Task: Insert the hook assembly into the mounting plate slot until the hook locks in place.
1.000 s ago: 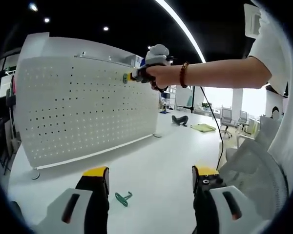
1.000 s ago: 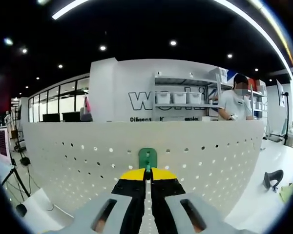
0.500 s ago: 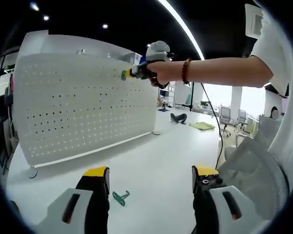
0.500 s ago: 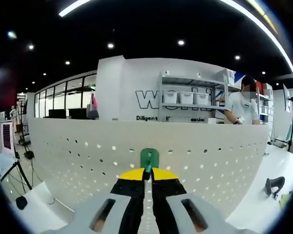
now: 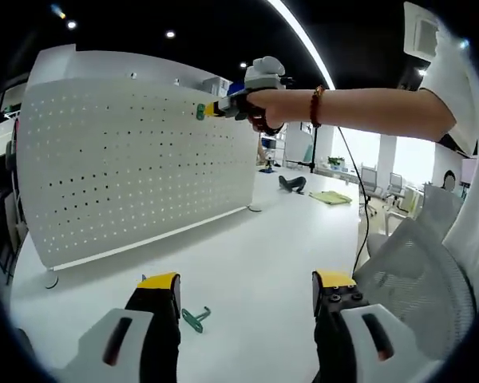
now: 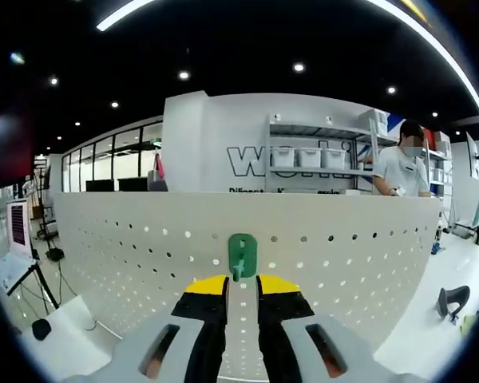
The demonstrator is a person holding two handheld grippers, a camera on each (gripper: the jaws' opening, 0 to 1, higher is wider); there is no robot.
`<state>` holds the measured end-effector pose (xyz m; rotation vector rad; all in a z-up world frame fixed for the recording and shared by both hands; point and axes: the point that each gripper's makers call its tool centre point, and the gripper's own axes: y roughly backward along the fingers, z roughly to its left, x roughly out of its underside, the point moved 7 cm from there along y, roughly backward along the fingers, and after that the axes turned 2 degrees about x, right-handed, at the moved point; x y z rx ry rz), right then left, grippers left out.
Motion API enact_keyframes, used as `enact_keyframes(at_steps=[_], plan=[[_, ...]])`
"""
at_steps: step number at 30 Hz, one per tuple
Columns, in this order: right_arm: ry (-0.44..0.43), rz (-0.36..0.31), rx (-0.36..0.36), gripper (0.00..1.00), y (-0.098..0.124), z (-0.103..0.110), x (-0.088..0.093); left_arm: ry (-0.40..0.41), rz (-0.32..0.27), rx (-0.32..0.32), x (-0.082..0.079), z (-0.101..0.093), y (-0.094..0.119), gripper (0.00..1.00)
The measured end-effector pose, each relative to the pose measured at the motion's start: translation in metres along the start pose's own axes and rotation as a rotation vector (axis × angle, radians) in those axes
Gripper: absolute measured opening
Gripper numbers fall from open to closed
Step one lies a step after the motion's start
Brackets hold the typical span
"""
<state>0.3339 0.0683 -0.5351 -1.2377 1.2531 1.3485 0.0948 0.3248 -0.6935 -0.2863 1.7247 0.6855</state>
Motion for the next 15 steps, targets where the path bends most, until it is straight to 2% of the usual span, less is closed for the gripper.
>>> enact_keyframes(at_steps=[10, 15], plan=[[-0.028, -0.001, -0.007, 0.13, 0.013, 0.001, 0.013, 0.004, 0.026, -0.026, 0.004, 0.001, -0.005, 0.65], [-0.034, 0.007, -0.026, 0.14, 0.022, 0.006, 0.023, 0.011, 0.058, -0.063, 0.01, 0.003, -0.006, 0.61]])
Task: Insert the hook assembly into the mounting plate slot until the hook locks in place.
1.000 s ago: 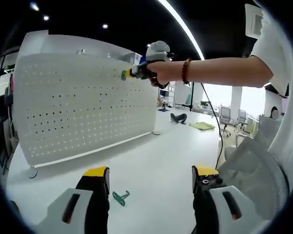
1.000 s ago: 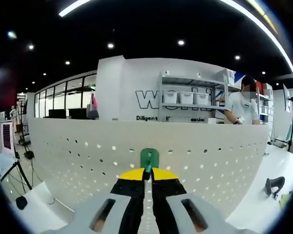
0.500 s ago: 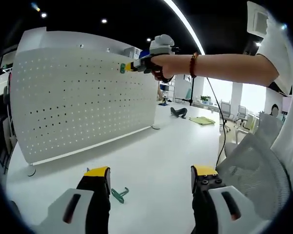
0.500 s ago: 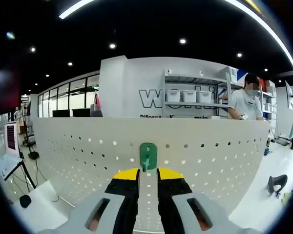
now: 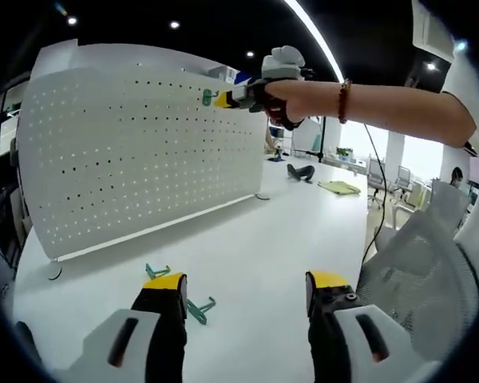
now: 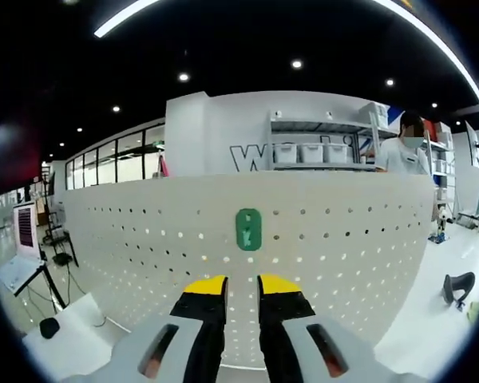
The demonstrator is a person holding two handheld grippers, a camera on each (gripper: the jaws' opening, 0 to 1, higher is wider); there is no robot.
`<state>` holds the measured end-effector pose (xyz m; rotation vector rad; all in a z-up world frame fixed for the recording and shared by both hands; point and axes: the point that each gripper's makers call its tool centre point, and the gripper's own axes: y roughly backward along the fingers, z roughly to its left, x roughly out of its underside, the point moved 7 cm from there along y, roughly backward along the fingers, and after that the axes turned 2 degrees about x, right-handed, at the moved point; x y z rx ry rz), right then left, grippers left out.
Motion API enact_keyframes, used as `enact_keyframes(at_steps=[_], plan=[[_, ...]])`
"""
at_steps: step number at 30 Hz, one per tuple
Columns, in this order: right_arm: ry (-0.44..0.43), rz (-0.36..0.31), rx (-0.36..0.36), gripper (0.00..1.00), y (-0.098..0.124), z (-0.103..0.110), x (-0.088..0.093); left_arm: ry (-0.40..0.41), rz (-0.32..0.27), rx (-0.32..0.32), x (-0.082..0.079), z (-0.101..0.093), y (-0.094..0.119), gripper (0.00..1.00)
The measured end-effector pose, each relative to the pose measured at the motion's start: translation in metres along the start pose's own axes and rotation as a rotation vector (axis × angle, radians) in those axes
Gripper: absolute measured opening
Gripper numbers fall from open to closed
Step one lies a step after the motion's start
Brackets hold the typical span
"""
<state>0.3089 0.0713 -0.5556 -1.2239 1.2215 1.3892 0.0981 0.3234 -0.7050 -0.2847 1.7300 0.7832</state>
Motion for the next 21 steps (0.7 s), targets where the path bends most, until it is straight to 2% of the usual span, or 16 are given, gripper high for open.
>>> enact_keyframes(at_steps=[10, 16, 18, 21], plan=[[-0.037, 0.03, -0.034, 0.15, 0.023, 0.008, 0.026, 0.021, 0.047, -0.026, 0.01, 0.003, -0.002, 0.55], [-0.047, 0.05, -0.068, 0.17, 0.037, 0.018, 0.041, 0.021, 0.086, -0.028, 0.017, 0.003, -0.007, 0.52], [-0.049, 0.051, -0.076, 0.17, 0.042, 0.02, 0.045, 0.016, 0.113, -0.048, 0.02, 0.007, -0.006, 0.49], [-0.052, 0.063, -0.097, 0.17, 0.05, 0.022, 0.051, 0.034, 0.107, -0.051, 0.02, 0.01, -0.006, 0.47]])
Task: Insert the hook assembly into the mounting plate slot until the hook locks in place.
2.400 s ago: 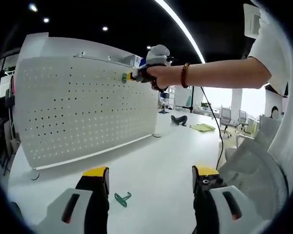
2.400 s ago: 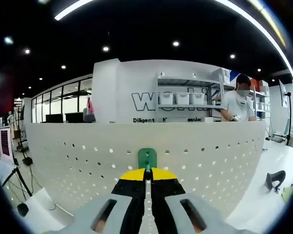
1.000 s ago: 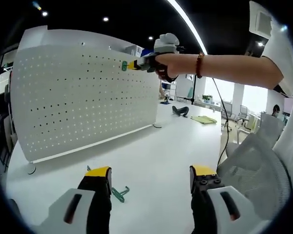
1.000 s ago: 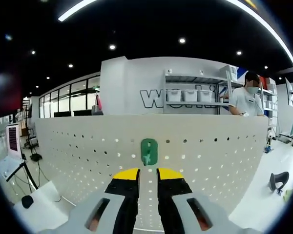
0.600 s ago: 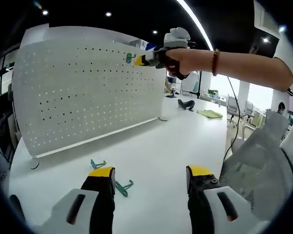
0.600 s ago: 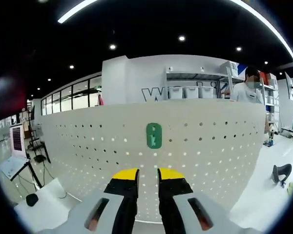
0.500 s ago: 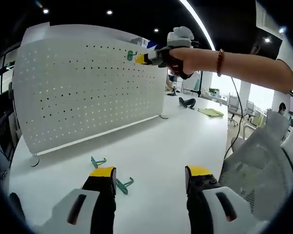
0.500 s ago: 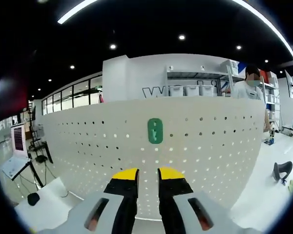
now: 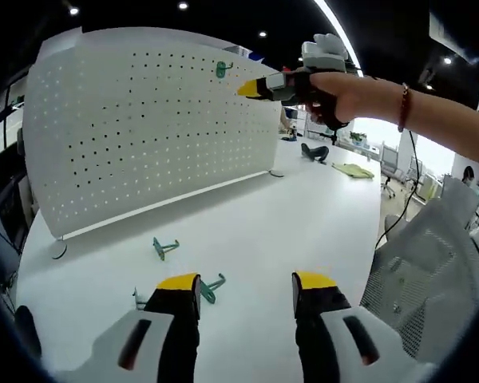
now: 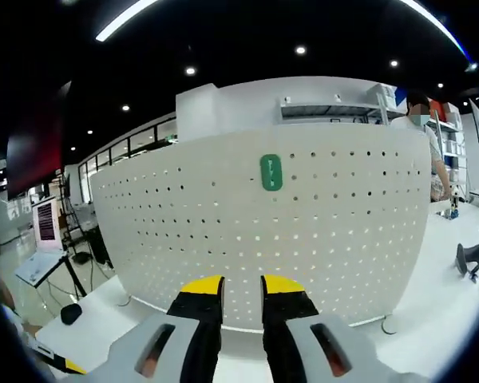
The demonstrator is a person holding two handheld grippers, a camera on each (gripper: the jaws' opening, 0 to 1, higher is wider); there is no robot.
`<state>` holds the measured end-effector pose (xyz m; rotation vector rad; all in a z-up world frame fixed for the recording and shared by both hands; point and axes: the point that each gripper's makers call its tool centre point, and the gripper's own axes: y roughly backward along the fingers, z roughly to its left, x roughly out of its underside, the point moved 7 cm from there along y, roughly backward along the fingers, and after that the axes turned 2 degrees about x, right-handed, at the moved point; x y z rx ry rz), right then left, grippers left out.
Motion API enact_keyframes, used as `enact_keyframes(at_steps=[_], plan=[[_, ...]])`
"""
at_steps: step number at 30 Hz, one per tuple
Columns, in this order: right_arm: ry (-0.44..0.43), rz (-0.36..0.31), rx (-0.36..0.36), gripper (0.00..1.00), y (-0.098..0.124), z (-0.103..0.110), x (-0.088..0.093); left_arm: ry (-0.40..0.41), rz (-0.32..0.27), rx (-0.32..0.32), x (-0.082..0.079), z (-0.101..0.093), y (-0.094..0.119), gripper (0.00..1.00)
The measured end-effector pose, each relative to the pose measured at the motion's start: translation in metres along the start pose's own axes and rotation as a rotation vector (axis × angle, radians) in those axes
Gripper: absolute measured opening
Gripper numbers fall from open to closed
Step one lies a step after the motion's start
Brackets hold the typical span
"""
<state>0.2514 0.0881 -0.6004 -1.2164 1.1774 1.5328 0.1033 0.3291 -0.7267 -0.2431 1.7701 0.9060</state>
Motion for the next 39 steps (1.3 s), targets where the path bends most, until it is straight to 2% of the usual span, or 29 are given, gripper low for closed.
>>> enact_keyframes(at_steps=[3, 9, 15, 18, 23, 29, 37, 39], plan=[[0.001, 0.006, -0.018, 0.17, 0.007, 0.002, 0.005, -0.008, 0.027, -0.014, 0.003, 0.003, -0.002, 0.44], [0.006, 0.018, -0.06, 0.17, 0.016, 0.003, 0.016, 0.018, 0.04, -0.019, 0.006, 0.005, -0.009, 0.39], [-0.008, 0.05, -0.084, 0.18, 0.025, 0.006, 0.034, 0.017, 0.071, -0.019, 0.008, 0.006, -0.02, 0.35], [-0.017, 0.059, -0.097, 0.17, 0.03, 0.01, 0.042, 0.009, 0.088, -0.026, 0.009, 0.008, -0.026, 0.37], [-0.012, 0.09, -0.129, 0.17, 0.04, 0.02, 0.058, 0.02, 0.112, -0.031, 0.012, 0.011, -0.033, 0.31], [-0.031, 0.118, -0.138, 0.17, 0.053, 0.02, 0.072, 0.04, 0.136, -0.07, 0.015, 0.018, -0.037, 0.29], [-0.063, 0.112, -0.14, 0.17, 0.076, 0.023, 0.081, 0.106, 0.166, -0.102, 0.024, 0.022, -0.042, 0.27], [-0.075, 0.116, -0.136, 0.17, 0.08, 0.023, 0.085, 0.098, 0.173, -0.105, 0.025, 0.022, -0.044, 0.26]])
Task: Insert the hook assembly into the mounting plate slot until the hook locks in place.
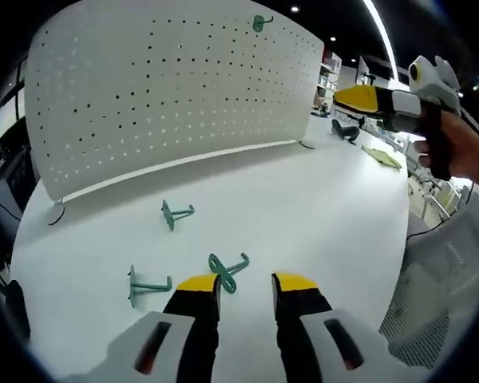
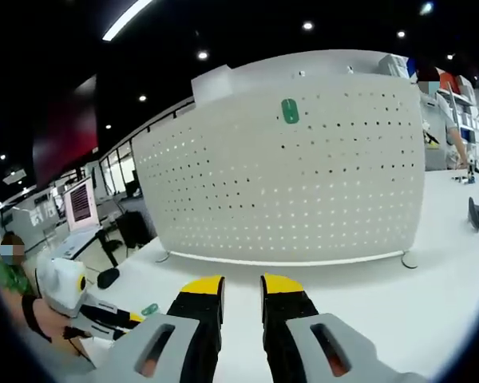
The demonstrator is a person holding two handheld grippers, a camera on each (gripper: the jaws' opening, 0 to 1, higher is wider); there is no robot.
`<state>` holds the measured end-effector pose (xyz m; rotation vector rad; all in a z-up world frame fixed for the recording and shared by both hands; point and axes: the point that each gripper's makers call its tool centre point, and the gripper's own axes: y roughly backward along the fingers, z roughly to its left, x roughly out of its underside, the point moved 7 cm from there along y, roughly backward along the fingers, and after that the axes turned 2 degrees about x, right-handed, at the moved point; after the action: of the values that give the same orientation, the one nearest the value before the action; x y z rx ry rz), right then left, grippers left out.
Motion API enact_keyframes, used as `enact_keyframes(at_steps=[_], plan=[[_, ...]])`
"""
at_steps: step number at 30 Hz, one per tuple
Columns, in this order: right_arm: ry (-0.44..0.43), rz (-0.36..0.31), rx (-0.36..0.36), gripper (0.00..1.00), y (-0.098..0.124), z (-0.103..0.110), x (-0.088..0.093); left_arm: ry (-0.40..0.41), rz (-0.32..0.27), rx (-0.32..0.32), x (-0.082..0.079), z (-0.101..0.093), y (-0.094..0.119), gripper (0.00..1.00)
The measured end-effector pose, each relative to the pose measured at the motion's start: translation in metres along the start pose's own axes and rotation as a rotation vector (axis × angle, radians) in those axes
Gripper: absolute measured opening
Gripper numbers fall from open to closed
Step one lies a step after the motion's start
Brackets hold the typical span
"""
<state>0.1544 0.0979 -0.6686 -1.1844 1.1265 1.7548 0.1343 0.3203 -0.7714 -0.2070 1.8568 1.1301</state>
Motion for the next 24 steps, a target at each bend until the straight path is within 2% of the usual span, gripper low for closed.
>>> enact_keyframes(at_steps=[12, 19, 24], plan=[[-0.038, 0.011, -0.004, 0.17, 0.019, 0.005, 0.014, 0.013, 0.065, -0.045, 0.006, 0.008, -0.017, 0.22], [-0.046, 0.018, -0.007, 0.17, 0.025, 0.007, 0.018, -0.007, 0.103, -0.041, 0.01, 0.009, -0.025, 0.21], [-0.047, 0.022, -0.009, 0.17, 0.028, 0.009, 0.021, -0.004, 0.109, -0.046, 0.01, 0.011, -0.026, 0.18]])
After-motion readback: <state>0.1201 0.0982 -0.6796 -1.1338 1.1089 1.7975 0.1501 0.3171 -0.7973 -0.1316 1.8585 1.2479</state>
